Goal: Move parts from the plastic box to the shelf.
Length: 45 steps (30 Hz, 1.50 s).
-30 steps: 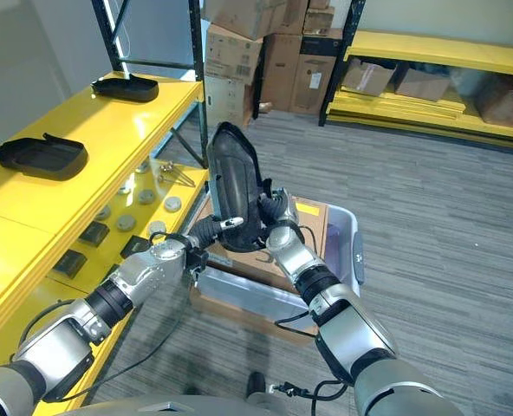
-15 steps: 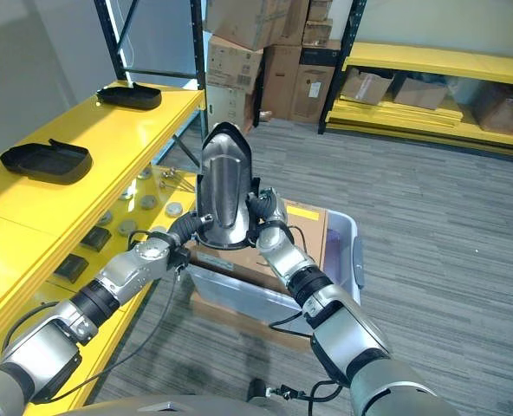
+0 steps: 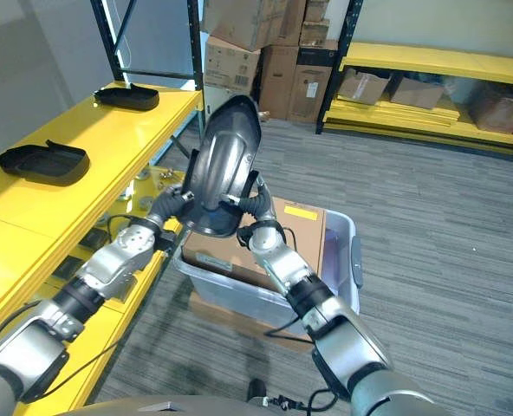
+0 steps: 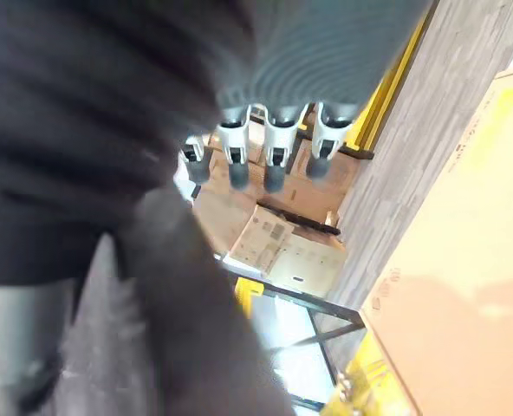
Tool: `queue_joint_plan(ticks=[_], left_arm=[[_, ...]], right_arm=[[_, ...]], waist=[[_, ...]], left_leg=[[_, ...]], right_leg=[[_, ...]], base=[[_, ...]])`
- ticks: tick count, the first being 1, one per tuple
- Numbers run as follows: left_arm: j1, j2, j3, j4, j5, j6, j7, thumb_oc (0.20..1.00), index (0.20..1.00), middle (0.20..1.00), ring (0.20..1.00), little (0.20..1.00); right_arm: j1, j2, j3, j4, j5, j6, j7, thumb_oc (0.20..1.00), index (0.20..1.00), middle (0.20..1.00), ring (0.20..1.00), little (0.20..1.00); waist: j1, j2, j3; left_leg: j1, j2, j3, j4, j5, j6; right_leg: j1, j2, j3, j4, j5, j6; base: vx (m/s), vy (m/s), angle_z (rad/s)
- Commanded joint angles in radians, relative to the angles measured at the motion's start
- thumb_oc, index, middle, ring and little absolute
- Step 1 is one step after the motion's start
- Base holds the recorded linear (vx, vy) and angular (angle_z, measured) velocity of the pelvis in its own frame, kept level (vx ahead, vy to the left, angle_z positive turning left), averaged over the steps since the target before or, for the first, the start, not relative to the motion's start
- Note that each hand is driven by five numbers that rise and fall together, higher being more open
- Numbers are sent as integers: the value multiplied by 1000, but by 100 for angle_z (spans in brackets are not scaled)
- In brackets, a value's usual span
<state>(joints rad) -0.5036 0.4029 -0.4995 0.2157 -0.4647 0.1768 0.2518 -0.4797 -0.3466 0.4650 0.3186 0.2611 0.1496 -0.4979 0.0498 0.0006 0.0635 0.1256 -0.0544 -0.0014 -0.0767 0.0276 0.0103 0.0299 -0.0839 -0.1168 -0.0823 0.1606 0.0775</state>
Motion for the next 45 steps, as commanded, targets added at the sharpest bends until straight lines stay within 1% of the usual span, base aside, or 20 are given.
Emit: queue_joint_plan(ticks=[1,2,4,7,8,11,14,15,18,21,23,26,28,31,36,37,39,42,43,45], left_arm=[[-75,26,128,-25,16,-197,24,200,200,200,200,200],[-6,75,187,-74,22,-218,16,200,200,200,200,200],[60,105,243,-114,32,-230,7,200,200,200,200,200],[206,159,382,-184,48,-257,-18,200,200,200,200,200],[296,185,471,-226,56,-264,-31,200,200,200,200,200],[399,189,569,-268,54,-278,-26,200,200,200,200,200],[443,182,605,-293,54,-292,-14,200,200,200,200,200],[479,172,639,-310,43,-308,-15,200,200,200,200,200],[535,151,708,-367,35,-345,-5,200,200,200,200,200],[555,147,742,-410,48,-386,-1,200,200,200,200,200],[564,154,773,-484,27,-426,-11,200,200,200,200,200],[548,164,747,-513,-17,-511,-73,200,200,200,200,200],[528,167,731,-551,1,-544,-57,200,200,200,200,200],[521,168,723,-589,6,-545,-44,200,200,200,200,200],[533,159,732,-616,18,-472,-17,200,200,200,200,200],[539,153,742,-615,8,-457,-24,200,200,200,200,200],[544,151,745,-612,10,-443,-17,200,200,200,200,200],[546,106,727,-583,-52,-447,-123,200,200,200,200,200],[548,102,726,-581,-56,-448,-128,200,200,200,200,200],[560,83,708,-559,-51,-455,-124,200,200,200,200,200]], right_arm=[[51,-124,-76,109,-66,-14,2,1000,1000,1000,1000,1000],[151,-154,-133,82,-102,-38,19,1000,1000,1000,1000,1000],[234,-173,-181,57,-128,-50,41,1000,1000,1000,1000,1000],[377,-192,-281,18,-194,-38,109,1000,1000,1000,1000,1000],[463,-186,-324,14,-208,-16,153,1000,1000,1000,1000,1000],[568,-170,-355,58,-245,-20,222,1000,1000,1000,1000,1000],[611,-155,-357,73,-232,-13,243,1000,1000,1000,1000,1000],[649,-135,-352,94,-248,-28,247,1000,1000,1000,1000,1000],[699,-73,-318,160,-243,-5,246,1000,1000,1000,1000,1000],[714,-35,-300,220,-271,-14,243,1000,1000,1000,1000,1000],[726,16,-269,305,-313,-30,219,1000,1000,1000,1000,1000],[745,43,-250,396,-282,-73,172,1000,1000,1000,1000,1000],[739,46,-230,436,-303,-87,175,1000,1000,1000,1000,1000],[703,42,-185,487,-311,-85,177,1000,1000,1000,1000,1000],[633,34,-123,586,-357,-80,194,1000,1000,1000,1000,1000],[614,34,-116,630,-365,-91,195,1000,1000,1000,1000,1000],[602,34,-115,651,-372,-97,192,1000,1000,1000,1000,1000],[622,51,-162,676,-311,-92,159,1000,1000,1000,1000,1000],[624,52,-164,678,-310,-92,158,1000,1000,1000,1000,1000],[637,64,-181,698,-324,-95,157,1000,1000,1000,1000,1000]], waist=[[35,8,-37],[31,8,-34],[28,8,-33],[19,7,-30],[15,5,-25],[17,-1,-18],[19,-5,-20],[26,-7,-19],[46,-9,-20],[65,-8,-17],[84,-3,-15],[68,1,-10],[67,1,-8],[99,-1,-2],[152,-6,5],[174,-6,11],[183,-5,15],[158,4,46],[155,5,48],[140,14,54]], left_leg=[[-34,6,40,26,-50,5],[-32,7,41,20,-48,7],[-31,8,43,16,-47,8],[-34,11,46,6,-42,8],[-35,13,47,0,-39,7],[-41,13,45,-7,-36,7],[-46,11,42,-8,-35,7],[-50,9,36,-9,-34,8],[-63,2,19,-11,-32,10],[-73,-5,-2,-11,-31,14],[-87,-17,-57,-11,-26,23],[-96,-37,-159,-8,-17,29],[-106,-48,-210,-10,-6,25],[-117,-49,-241,-9,8,12],[-135,-50,-266,-3,28,-15],[-145,-46,-258,1,34,-26],[-162,-34,-234,5,42,-38],[-223,37,4,12,67,-76],[-224,40,15,11,69,-77],[-211,63,104,-4,56,-83]], right_leg=[[45,-24,-15,-5,-87,84],[44,-23,-15,-5,-87,84],[43,-22,-14,-5,-89,85],[38,-19,-13,-5,-92,85],[34,-17,-14,-5,-93,85],[29,-15,-15,-5,-92,85],[25,-15,-15,-5,-93,84],[24,-16,-16,-5,-93,84],[20,-21,-27,-3,-95,87],[19,-28,-35,5,-99,90],[5,-26,-13,53,-125,88],[-4,29,65,103,-163,60],[-7,53,78,111,-172,47],[1,63,51,113,-182,34],[24,74,2,82,-178,25],[31,70,-23,72,-175,25],[34,64,-61,66,-176,28],[63,32,-223,65,-183,34],[65,30,-232,68,-185,34],[78,15,-273,93,-212,38]], base=[[0,0,0],[0,0,0],[-1,28,5],[-24,29,-5],[-31,21,-8],[-23,13,-3],[-11,7,0],[0,0,0],[-15,21,2],[-20,11,4],[-18,-10,17],[-27,-45,131],[-62,-60,176],[-75,-65,143],[-33,-33,80],[-20,7,56],[-28,42,74],[-27,137,90],[61,150,226],[95,178,221]])
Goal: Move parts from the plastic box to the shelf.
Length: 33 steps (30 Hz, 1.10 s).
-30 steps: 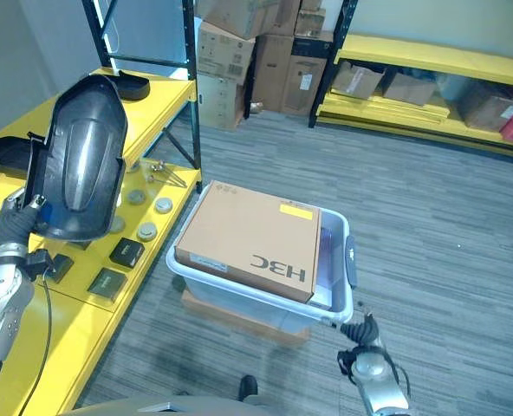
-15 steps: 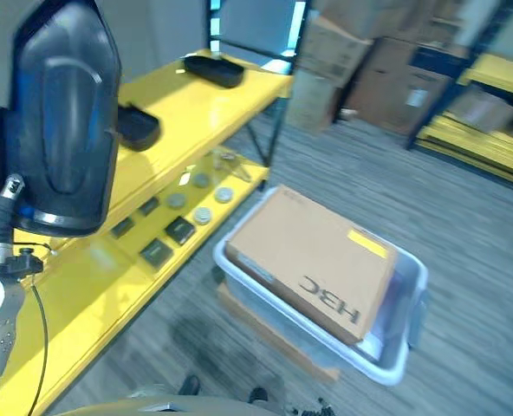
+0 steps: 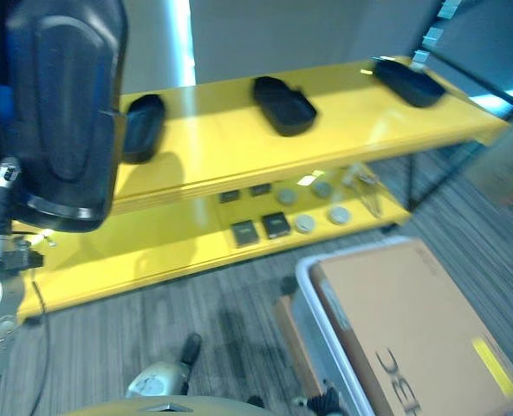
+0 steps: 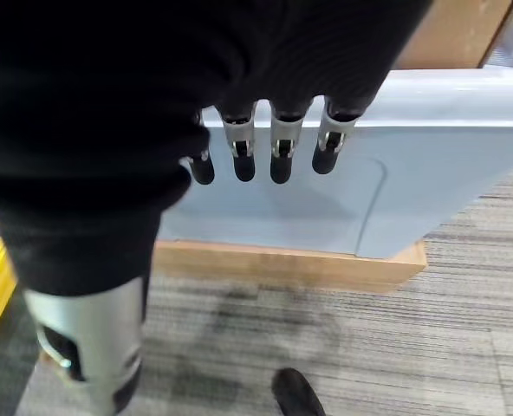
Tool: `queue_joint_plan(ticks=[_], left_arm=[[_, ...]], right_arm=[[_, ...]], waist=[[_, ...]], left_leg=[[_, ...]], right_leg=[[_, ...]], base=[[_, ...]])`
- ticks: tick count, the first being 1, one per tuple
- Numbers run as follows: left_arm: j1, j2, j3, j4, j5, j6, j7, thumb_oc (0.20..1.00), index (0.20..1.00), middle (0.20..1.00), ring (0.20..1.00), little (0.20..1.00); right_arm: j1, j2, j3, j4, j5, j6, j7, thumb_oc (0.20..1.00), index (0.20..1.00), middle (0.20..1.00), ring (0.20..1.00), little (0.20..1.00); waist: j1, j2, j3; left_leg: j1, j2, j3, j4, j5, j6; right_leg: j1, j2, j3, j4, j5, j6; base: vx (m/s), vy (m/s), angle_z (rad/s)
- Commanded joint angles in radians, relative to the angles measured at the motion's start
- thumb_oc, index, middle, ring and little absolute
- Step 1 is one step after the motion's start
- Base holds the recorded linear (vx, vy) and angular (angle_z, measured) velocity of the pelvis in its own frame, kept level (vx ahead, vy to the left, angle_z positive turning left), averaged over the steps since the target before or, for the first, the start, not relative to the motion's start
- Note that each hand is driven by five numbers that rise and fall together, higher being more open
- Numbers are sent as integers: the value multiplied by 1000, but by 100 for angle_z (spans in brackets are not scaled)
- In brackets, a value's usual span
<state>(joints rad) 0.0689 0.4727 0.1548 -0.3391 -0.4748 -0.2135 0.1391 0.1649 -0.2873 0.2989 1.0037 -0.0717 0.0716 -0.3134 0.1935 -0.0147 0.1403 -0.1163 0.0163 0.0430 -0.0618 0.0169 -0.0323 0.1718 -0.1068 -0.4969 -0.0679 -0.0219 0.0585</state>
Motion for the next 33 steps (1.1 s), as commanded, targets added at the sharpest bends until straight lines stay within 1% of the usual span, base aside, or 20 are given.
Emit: queue_joint_plan(ticks=[1,6,8,10,13,14,15,16,17,18,19,20,22,23,24,25,27,28,30,33], left_arm=[[-10,11,50,3,-45,-68,-11,200,200,200,200,200],[22,15,39,72,-57,-76,30,200,200,200,200,200],[21,17,38,91,-67,-74,28,200,200,200,200,200],[3,30,39,106,-57,-69,32,200,200,200,200,200],[-18,45,39,115,-53,-60,37,200,200,200,200,200],[-35,55,30,120,-48,-51,44,200,200,200,200,200],[-66,66,6,126,-36,-41,67,200,200,200,200,200],[-82,68,-9,128,-29,-36,81,200,200,200,200,200],[-85,68,-13,129,-28,-35,83,200,200,200,200,200],[-97,70,-25,131,-25,-29,96,200,200,200,200,200],[-115,69,-42,132,-18,-17,120,200,200,200,200,200],[-127,68,-63,136,-12,-18,139,200,200,200,200,200],[-142,63,-84,135,-1,-10,157,200,200,200,200,200],[-147,62,-89,132,3,-6,162,200,200,200,200,200],[-153,53,-97,117,14,11,171,200,200,200,200,200],[-149,44,-102,111,15,13,164,200,200,200,200,200],[-138,31,-97,96,16,23,157,200,200,200,200,200],[-133,20,-100,85,18,38,156,200,200,200,200,200],[-134,14,-112,92,15,39,145,200,200,200,200,200],[-134,-7,-139,80,26,64,155,200,200,200,200,200]], right_arm=[[-7,7,-16,22,8,-20,-28,1000,1000,1000,1000,1000],[-43,10,-5,114,5,-8,14,1000,1000,1000,1000,1000],[-53,15,-17,141,80,16,32,1000,1000,1000,1000,1000],[-55,23,-51,183,140,29,64,1000,1000,1000,1000,1000],[-51,27,-79,214,154,33,98,1000,1000,1000,1000,1000],[-44,29,-87,225,168,24,107,1000,1000,1000,1000,1000],[-34,31,-113,240,213,5,112,1000,1000,1000,1000,1000],[-30,30,-129,247,226,-3,124,1000,1000,1000,1000,1000],[-29,29,-134,248,231,-5,126,1000,1000,1000,1000,1000],[-27,25,-154,253,255,-11,139,1000,1000,1000,1000,1000],[-31,16,-175,267,256,-28,161,1000,1000,1000,1000,1000],[-36,9,-179,272,244,-40,177,1000,1000,1000,1000,1000],[-50,3,-171,279,224,-54,189,1000,1000,1000,1000,1000],[-54,3,-167,282,227,-56,189,1000,1000,1000,1000,1000],[-65,3,-159,290,209,-59,190,1000,1000,1000,1000,1000],[-65,12,-151,296,218,-57,183,1000,1000,1000,1000,1000],[-61,20,-141,297,222,-50,174,1000,1000,1000,1000,1000],[-57,24,-138,305,202,-49,171,1000,1000,1000,1000,1000],[-62,24,-130,322,209,-53,164,1000,1000,1000,1000,1000],[-80,14,-130,328,226,-32,148,1000,1000,1000,1000,1000]], waist=[[-4,31,-22],[15,39,-26],[21,40,-34],[20,43,-42],[9,42,-41],[-2,45,-38],[-24,54,-29],[-37,61,-22],[-39,62,-21],[-57,72,-13],[-80,89,-3],[-103,89,9],[-126,77,20],[-130,69,20],[-147,48,24],[-160,40,27],[-162,39,28],[-155,35,17],[-151,32,4],[-136,19,-27]], left_leg=[[31,-7,70,-20,67,-38],[46,-28,66,-20,51,-14],[62,-40,59,-18,35,3],[84,-59,43,-11,14,28],[100,-84,33,2,-6,59],[107,-100,27,6,-15,77],[122,-125,10,12,-31,108],[132,-140,-5,13,-40,125],[134,-145,-8,14,-42,129],[151,-153,-25,8,-46,140],[156,-148,-28,0,-37,149],[170,-151,-49,-8,-40,144],[187,-153,-73,-14,-43,130],[185,-157,-80,-13,-43,126],[197,-169,-107,-6,-55,119],[207,-178,-128,9,-73,122],[219,-176,-142,11,-79,123],[226,-175,-147,-1,-71,112],[222,-171,-145,2,-66,103],[204,-155,-101,26,-70,88]], right_leg=[[-64,35,102,84,-31,57],[-57,10,96,117,-55,55],[-57,-8,95,139,-66,58],[-64,-38,109,198,-85,67],[-87,-80,138,294,-60,96],[-108,-105,161,364,-32,106],[-168,-142,212,517,15,115],[-221,-154,247,617,39,116],[-235,-156,257,641,42,117],[-287,-145,302,729,57,109],[-364,-107,338,792,93,82],[-397,-46,356,736,98,79],[-395,20,358,586,89,77],[-394,37,361,523,92,80],[-383,83,379,323,117,88],[-396,108,413,265,153,96],[-388,112,419,247,154,91],[-342,116,406,180,141,79],[-308,123,413,140,131,72],[-221,124,409,54,115,55]], base=[[65,192,76],[151,213,47],[179,208,26],[220,250,14],[149,195,12],[172,307,21],[159,334,22],[113,264,28],[72,173,28],[-5,128,51],[25,63,46],[30,-52,59],[117,-145,47],[180,-213,55],[199,-201,53],[199,-170,52],[187,-103,55],[271,-174,78],[184,-131,49],[189,-116,19]])
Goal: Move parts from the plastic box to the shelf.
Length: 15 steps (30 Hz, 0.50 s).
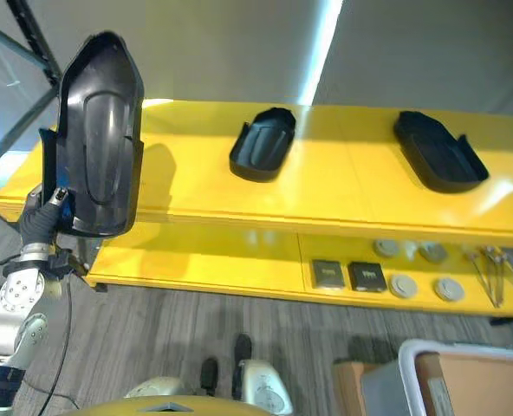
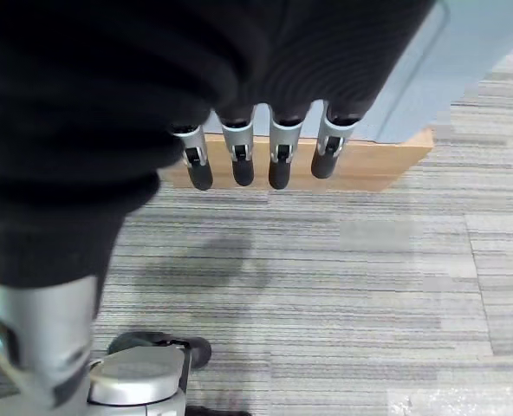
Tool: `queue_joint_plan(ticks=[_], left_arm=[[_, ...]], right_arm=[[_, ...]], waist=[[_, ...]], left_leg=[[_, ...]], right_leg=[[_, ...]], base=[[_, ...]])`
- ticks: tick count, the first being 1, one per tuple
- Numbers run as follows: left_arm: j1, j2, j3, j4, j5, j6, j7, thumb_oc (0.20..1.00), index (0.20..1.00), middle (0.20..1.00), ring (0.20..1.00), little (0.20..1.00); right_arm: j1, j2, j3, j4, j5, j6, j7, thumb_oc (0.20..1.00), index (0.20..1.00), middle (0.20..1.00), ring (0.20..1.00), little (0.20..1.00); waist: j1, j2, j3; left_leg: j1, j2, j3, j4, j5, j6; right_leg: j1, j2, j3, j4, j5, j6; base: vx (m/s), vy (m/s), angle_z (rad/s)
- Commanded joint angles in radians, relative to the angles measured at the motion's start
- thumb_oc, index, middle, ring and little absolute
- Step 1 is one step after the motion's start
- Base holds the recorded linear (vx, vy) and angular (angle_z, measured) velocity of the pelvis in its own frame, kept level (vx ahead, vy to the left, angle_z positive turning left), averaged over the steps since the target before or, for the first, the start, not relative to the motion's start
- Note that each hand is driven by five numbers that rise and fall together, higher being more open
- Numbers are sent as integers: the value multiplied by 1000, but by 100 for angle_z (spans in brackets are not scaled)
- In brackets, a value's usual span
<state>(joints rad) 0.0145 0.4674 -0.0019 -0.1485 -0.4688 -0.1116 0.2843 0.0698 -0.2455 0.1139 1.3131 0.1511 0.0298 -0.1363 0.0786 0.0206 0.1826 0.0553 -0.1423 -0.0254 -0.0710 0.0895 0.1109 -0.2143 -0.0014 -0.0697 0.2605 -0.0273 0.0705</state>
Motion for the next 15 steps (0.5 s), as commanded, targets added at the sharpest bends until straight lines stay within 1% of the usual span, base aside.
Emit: queue_joint_plan(ticks=[1,3,5,6,7,8,9,10,11,12,13,14,15], left_arm=[[-78,-2,18,-112,16,-34,11,200,200,200,200,200],[-76,-2,18,-112,2,-19,25,200,200,200,200,200],[-77,-2,17,-103,-13,-13,32,200,200,200,200,200],[-77,-3,17,-102,-14,-13,32,200,200,200,200,200],[-79,-9,14,-83,-18,-18,20,200,200,200,200,200],[-89,-14,6,-58,-35,-31,6,200,200,200,200,200],[-89,-15,7,-55,-33,-33,4,200,200,200,200,200],[-87,-17,10,-53,-30,-38,6,200,200,200,200,200],[-84,-15,15,-53,-31,-43,9,200,200,200,200,200],[-83,-16,17,-53,-32,-44,9,200,200,200,200,200],[-73,-15,29,-56,-36,-50,4,200,200,200,200,200],[-70,-14,32,-54,-40,-54,0,200,200,200,200,200],[-68,-19,41,-43,-44,-67,-13,200,200,200,200,200]], right_arm=[[14,-30,51,18,0,9,-32,1000,1000,1000,1000,1000],[16,-39,38,9,-4,17,-32,1000,1000,1000,1000,1000],[22,-45,22,-4,-23,21,-25,1000,1000,1000,1000,1000],[24,-45,20,-5,-25,21,-26,1000,1000,1000,1000,1000],[35,-47,10,-15,-31,23,-33,1000,1000,1000,1000,1000],[33,-58,4,-6,-14,18,-33,1000,1000,1000,1000,1000],[31,-61,1,-5,-14,19,-29,1000,1000,1000,1000,1000],[28,-64,0,-1,-22,19,-23,1000,1000,1000,1000,1000],[27,-66,2,0,-38,14,-21,1000,1000,1000,1000,1000],[27,-67,2,0,-40,14,-22,1000,1000,1000,1000,1000],[31,-71,1,-3,-39,10,-23,1000,1000,1000,1000,1000],[33,-73,0,-4,-32,9,-25,1000,1000,1000,1000,1000],[42,-85,-6,-20,-8,12,-31,1000,1000,1000,1000,1000]], waist=[[-22,-18,-72],[-23,-24,-75],[-29,-33,-72],[-30,-34,-71],[-40,-37,-58],[-49,-36,-38],[-50,-34,-35],[-52,-30,-35],[-55,-24,-37],[-56,-23,-37],[-63,-12,-38],[-66,-8,-38],[-84,4,-37]], left_leg=[[29,6,-24,43,-145,-58],[10,16,18,91,-159,-68],[-33,25,78,186,-185,-79],[-40,29,86,198,-189,-81],[-84,73,152,271,-168,-107],[-141,148,171,316,-100,-137],[-143,160,168,307,-94,-139],[-132,181,161,271,-83,-142],[-116,211,153,207,-61,-150],[-107,218,152,186,-50,-153],[-86,267,148,105,12,-174],[-83,287,148,83,37,-182],[-73,351,155,22,106,-204]], right_leg=[[174,19,-15,-280,118,41],[204,15,-19,-298,109,35],[225,2,-29,-308,100,28],[225,0,-32,-307,99,28],[231,-13,-59,-303,90,21],[236,-18,-73,-296,81,7],[236,-19,-73,-294,78,5],[233,-20,-71,-289,73,4],[231,-22,-70,-285,66,3],[232,-22,-70,-284,64,2],[236,-25,-66,-277,51,-2],[238,-28,-65,-274,46,-4],[239,-42,-66,-249,25,-10]], base=[[166,-93,22],[134,-75,-4],[97,-75,-20],[38,-71,-13],[-5,-68,16],[1,-58,26],[16,13,34],[66,107,22],[68,110,10],[97,187,2],[79,170,-12],[132,364,-1],[89,292,8]])
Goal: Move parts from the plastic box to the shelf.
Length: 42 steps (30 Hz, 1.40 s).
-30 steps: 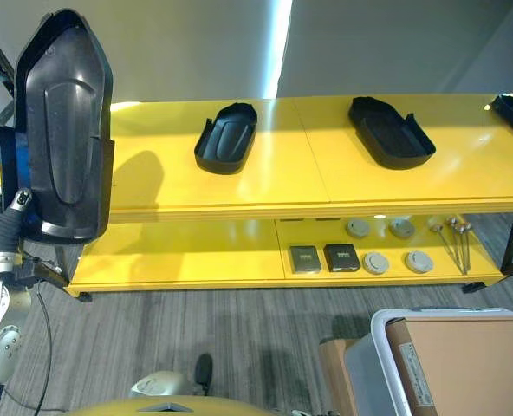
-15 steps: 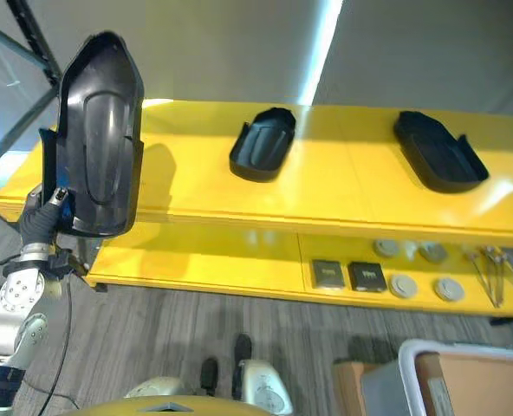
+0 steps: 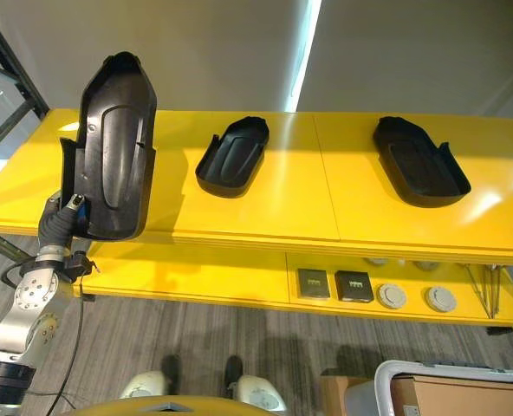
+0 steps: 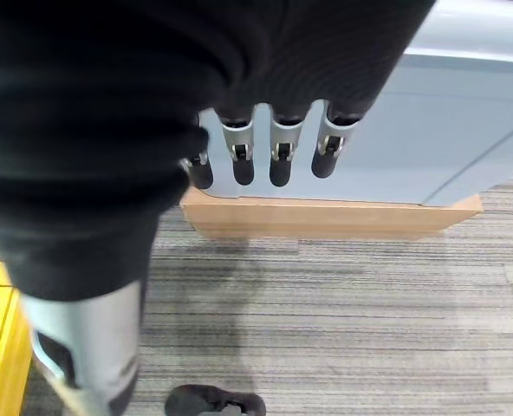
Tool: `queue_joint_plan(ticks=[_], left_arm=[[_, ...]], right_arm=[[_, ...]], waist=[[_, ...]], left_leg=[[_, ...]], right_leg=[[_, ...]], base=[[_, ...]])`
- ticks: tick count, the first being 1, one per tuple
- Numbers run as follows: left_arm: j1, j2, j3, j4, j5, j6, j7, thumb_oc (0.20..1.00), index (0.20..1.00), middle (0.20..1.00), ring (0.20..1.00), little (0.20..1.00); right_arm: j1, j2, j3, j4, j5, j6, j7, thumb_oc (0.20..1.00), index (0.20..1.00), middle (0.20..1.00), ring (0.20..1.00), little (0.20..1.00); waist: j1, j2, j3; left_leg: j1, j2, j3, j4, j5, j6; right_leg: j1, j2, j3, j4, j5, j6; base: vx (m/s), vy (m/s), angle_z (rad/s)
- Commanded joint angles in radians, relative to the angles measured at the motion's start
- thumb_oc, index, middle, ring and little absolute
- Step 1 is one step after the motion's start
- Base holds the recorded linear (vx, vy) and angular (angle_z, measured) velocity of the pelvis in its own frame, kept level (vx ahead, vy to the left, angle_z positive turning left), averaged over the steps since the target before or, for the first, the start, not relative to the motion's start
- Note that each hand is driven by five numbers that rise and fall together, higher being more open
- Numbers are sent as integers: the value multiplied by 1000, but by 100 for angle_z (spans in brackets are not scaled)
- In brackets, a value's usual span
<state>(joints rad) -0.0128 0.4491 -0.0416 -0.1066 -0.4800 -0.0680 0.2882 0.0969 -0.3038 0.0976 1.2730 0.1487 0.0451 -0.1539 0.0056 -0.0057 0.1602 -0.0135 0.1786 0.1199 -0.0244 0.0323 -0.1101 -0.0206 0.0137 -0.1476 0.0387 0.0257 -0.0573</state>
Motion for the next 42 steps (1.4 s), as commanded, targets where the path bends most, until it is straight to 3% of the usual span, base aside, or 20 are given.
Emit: queue_joint_plan(ticks=[1,2,3,4,6,8,12,15,21,25,26,31,34,42], left_arm=[[-41,-2,81,-83,-32,-111,-20,200,200,200,200,200],[-44,-3,81,-75,-31,-113,-28,200,200,200,200,200],[-48,-3,81,-64,-32,-120,-31,200,200,200,200,200],[-53,-5,76,-54,-25,-119,-39,200,200,200,200,200],[-62,-1,68,-48,-18,-116,-35,200,200,200,200,200],[-77,5,51,-30,2,-99,-23,200,200,200,200,200],[-79,30,53,-1,1,-79,13,200,200,200,200,200],[-59,62,85,15,38,-38,41,200,200,200,200,200],[-141,132,113,125,129,-11,125,200,200,200,200,200],[-309,242,65,316,217,104,182,200,200,200,200,200],[-336,264,56,357,206,142,176,200,200,200,200,200],[-462,327,16,582,169,211,163,200,200,200,200,200],[-522,349,-9,718,174,293,125,200,200,200,200,200],[-582,372,-19,897,183,350,85,200,200,200,200,200]], right_arm=[[15,-29,9,17,1,-1,-16,1000,1000,1000,1000,1000],[16,-36,8,7,14,7,-16,1000,1000,1000,1000,1000],[14,-39,6,3,16,12,-15,1000,1000,1000,1000,1000],[9,-41,3,-4,8,23,-11,1000,1000,1000,1000,1000],[10,-43,-2,-8,-3,25,-5,1000,1000,1000,1000,1000],[30,-33,-16,-13,-27,11,-1,1000,1000,1000,1000,1000],[70,-12,-22,-20,-118,-12,16,1000,1000,1000,1000,1000],[84,1,-3,-46,-140,-18,-7,1000,1000,1000,1000,1000],[73,-30,35,-88,-175,-6,20,1000,1000,1000,1000,1000],[65,-74,79,-150,-150,38,40,1000,1000,1000,1000,1000],[67,-81,84,-166,-157,51,47,1000,1000,1000,1000,1000],[79,-107,98,-208,-190,85,69,1000,1000,1000,1000,1000],[79,-120,103,-215,-199,96,80,1000,1000,1000,1000,1000],[69,-121,113,-194,-196,93,82,1000,1000,1000,1000,1000]], waist=[[-14,33,-13],[-22,41,-8],[-26,43,-6],[-28,51,-2],[-33,61,6],[-41,73,26],[-43,64,35],[-21,47,42],[-31,33,31],[-66,26,22],[-74,26,20],[-109,30,8],[-126,34,-3],[-139,41,-16]], left_leg=[[-1,37,10,-30,168,15],[-1,56,2,-30,177,10],[12,53,2,-22,150,16],[28,37,-14,-15,103,21],[34,26,-12,-6,76,22],[47,-5,-11,11,31,29],[55,-40,11,23,-13,46],[55,-51,53,21,-39,62],[30,-45,89,1,-33,68],[14,-21,104,-1,-13,53],[15,-16,109,-1,-10,50],[28,-3,128,-3,-3,39],[45,0,140,-9,-1,34],[66,-2,152,-19,-3,33]], right_leg=[[45,-60,12,-22,-31,118],[39,-71,17,4,-41,116],[30,-84,23,21,-47,120],[7,-103,38,56,-52,128],[-16,-125,42,92,-54,140],[-35,-177,52,131,-44,175],[-27,-230,49,99,-4,224],[-33,-272,-15,58,38,261],[-39,-265,-20,-6,62,266],[-41,-235,3,-21,52,253],[-39,-230,7,-21,48,250],[-23,-214,23,-25,35,241],[-4,-207,33,-42,33,238],[21,-204,42,-69,37,238]], base=[[109,384,13],[65,262,9],[102,453,4],[78,413,-10],[59,384,-25],[90,446,-13],[74,245,-9],[8,114,-33],[-45,4,-27],[-20,-59,-4],[8,-26,-6],[32,-21,-11],[51,-13,-15],[9,-1,-3]])
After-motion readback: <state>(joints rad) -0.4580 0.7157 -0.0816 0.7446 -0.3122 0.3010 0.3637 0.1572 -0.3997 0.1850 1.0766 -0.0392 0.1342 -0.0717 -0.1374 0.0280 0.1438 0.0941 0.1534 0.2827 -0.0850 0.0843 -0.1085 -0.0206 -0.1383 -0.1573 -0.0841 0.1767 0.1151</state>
